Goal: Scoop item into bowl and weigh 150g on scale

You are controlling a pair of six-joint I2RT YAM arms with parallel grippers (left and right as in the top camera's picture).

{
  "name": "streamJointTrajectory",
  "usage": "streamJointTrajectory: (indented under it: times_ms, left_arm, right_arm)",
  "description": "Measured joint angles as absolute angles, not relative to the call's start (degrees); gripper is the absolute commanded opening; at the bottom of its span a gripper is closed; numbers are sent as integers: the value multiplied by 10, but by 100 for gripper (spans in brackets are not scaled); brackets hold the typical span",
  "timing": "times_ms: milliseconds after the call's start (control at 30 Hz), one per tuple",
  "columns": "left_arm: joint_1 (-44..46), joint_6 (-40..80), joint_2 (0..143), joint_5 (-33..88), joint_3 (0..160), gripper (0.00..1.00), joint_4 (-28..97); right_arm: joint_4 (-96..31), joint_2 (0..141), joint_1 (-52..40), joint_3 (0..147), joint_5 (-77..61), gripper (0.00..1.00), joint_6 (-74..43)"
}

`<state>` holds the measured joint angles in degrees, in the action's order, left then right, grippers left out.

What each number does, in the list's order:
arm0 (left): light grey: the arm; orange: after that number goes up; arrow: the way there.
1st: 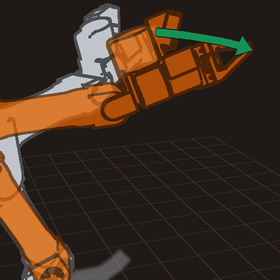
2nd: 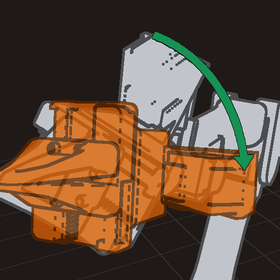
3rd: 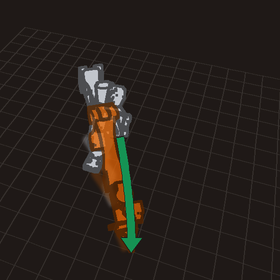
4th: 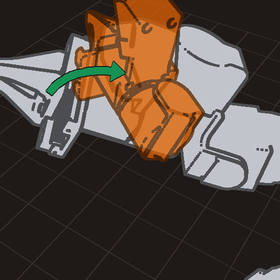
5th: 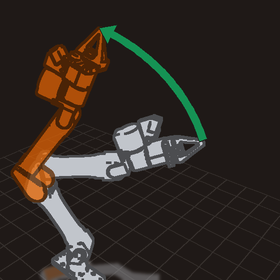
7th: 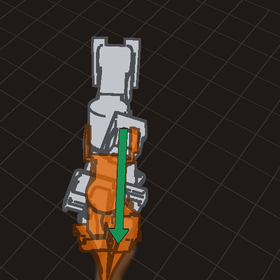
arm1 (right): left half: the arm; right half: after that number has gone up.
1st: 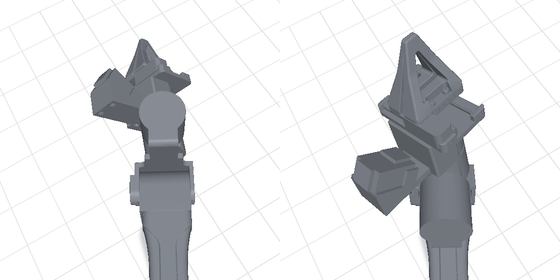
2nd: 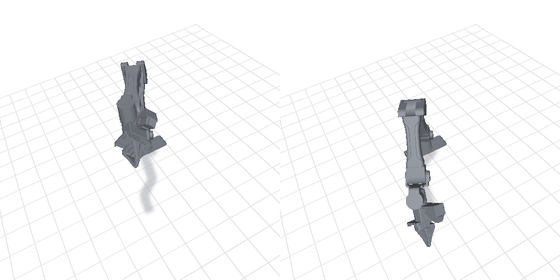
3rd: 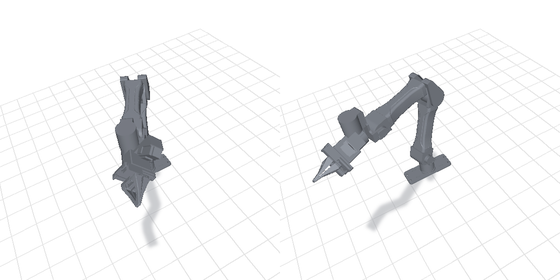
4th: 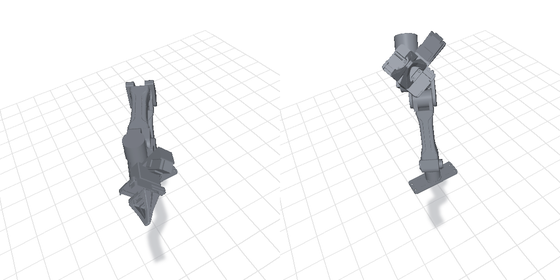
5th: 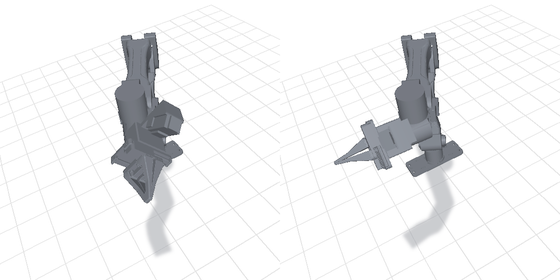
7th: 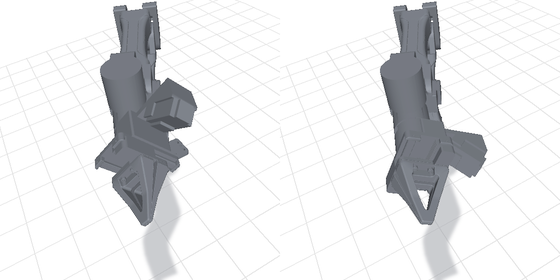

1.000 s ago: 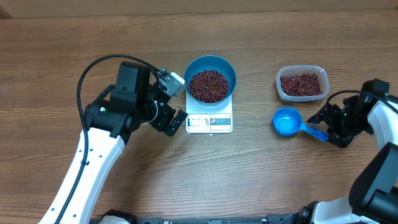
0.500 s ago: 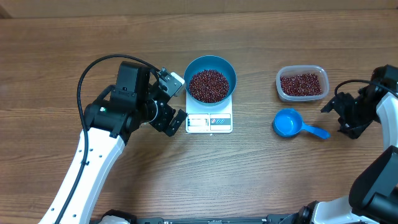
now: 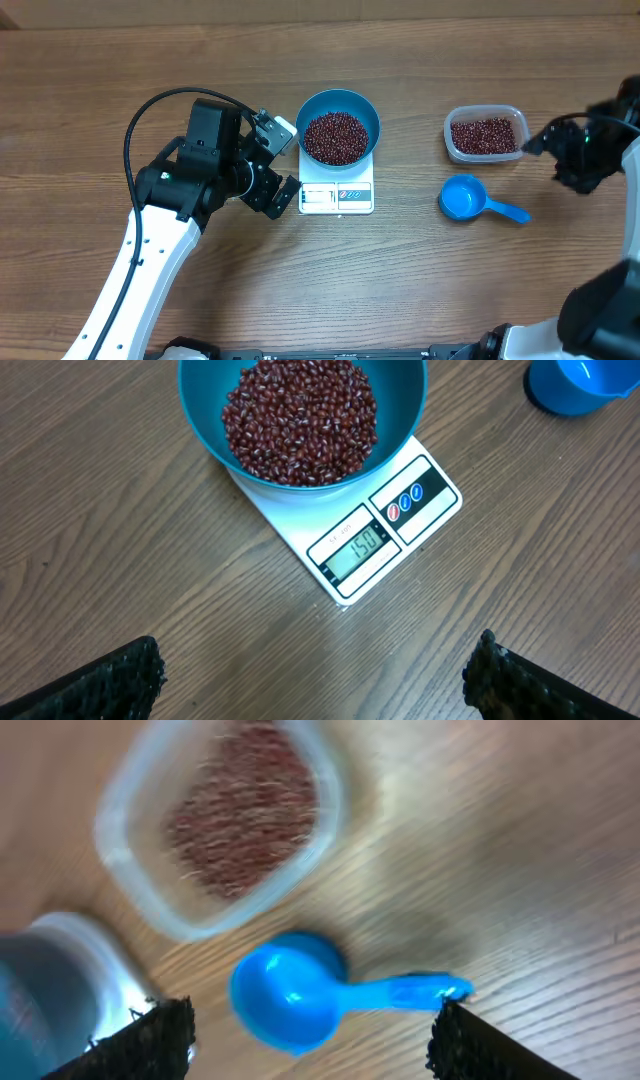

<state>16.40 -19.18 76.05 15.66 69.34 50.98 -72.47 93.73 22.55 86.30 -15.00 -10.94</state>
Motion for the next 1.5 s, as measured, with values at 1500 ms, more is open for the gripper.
streamJointTrajectory:
  times_ms: [1500]
  left_arm:
    - [164,-192,761,157,693,100,510]
  right_arm:
    - [-756,823,-90,1016,-180,100,1]
